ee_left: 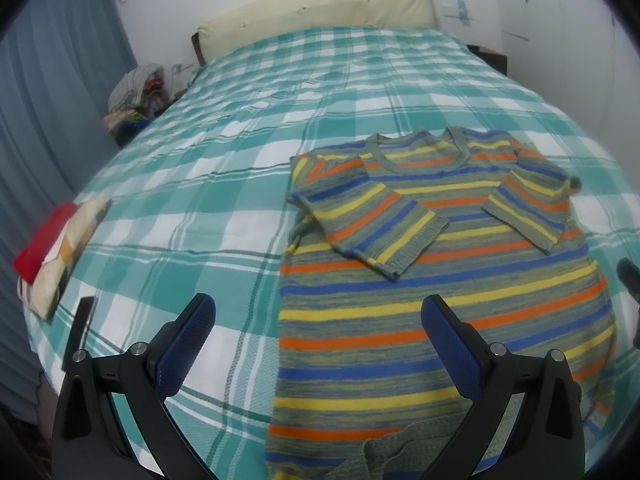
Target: Fold small clothes
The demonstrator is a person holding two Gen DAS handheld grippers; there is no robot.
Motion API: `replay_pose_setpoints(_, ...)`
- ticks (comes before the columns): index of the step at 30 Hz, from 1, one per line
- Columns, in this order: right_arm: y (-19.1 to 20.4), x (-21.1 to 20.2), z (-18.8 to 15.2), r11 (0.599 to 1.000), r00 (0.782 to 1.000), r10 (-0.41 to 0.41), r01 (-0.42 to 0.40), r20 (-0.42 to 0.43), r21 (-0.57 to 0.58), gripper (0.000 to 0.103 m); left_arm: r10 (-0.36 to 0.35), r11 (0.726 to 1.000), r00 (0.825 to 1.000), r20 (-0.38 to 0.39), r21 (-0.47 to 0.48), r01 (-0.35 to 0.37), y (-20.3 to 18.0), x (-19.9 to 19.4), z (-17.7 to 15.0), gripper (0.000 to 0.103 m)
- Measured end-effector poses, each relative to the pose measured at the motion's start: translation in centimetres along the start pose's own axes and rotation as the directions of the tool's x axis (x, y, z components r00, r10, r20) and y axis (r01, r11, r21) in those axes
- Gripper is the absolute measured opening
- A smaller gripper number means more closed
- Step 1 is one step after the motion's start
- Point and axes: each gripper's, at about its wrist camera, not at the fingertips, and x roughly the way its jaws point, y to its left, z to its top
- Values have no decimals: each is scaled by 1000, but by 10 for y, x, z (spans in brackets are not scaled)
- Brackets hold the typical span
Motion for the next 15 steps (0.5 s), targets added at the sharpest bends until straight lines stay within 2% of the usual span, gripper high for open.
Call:
replay_pose_setpoints(6, 1, 5, 13, 998, 999, 51, -51, -1, -34, 103, -8, 1000, 1000, -4, -6, 8, 3, 0, 2, 103)
replay_pose_setpoints(8, 6, 8, 31, 990, 992, 123, -121, 27, -72, 103, -12, 1000, 1000, -8, -20, 11, 5, 1, 5, 103)
replay_pose_setpoints(9, 10, 16, 39, 982, 986, 169, -167, 10, -94, 103, -13, 1000, 1000, -8, -26, 12, 6, 0, 5, 103)
replay_pose_setpoints(11, 25, 42, 54, 962, 974, 220, -227, -61, -149, 103, -7, 999, 1000, -5, -38, 7, 10, 0, 6, 103)
replay_pose_setpoints(13, 49, 85, 62, 926, 952, 253, -290, -173, -240, 102, 1, 999, 1000, -7, -45, -2, 13, 2, 5, 103)
replay_pose_setpoints(14, 56, 99, 61, 918, 947, 249, -298, -206, -261, 97, 3, 999, 1000, -11, -48, -4, 13, 3, 5, 103)
replay_pose_setpoints(15, 64, 121, 58, 909, 937, 232, -305, -262, -285, 87, 4, 999, 1000, -15, -51, -5, 14, 5, 5, 103)
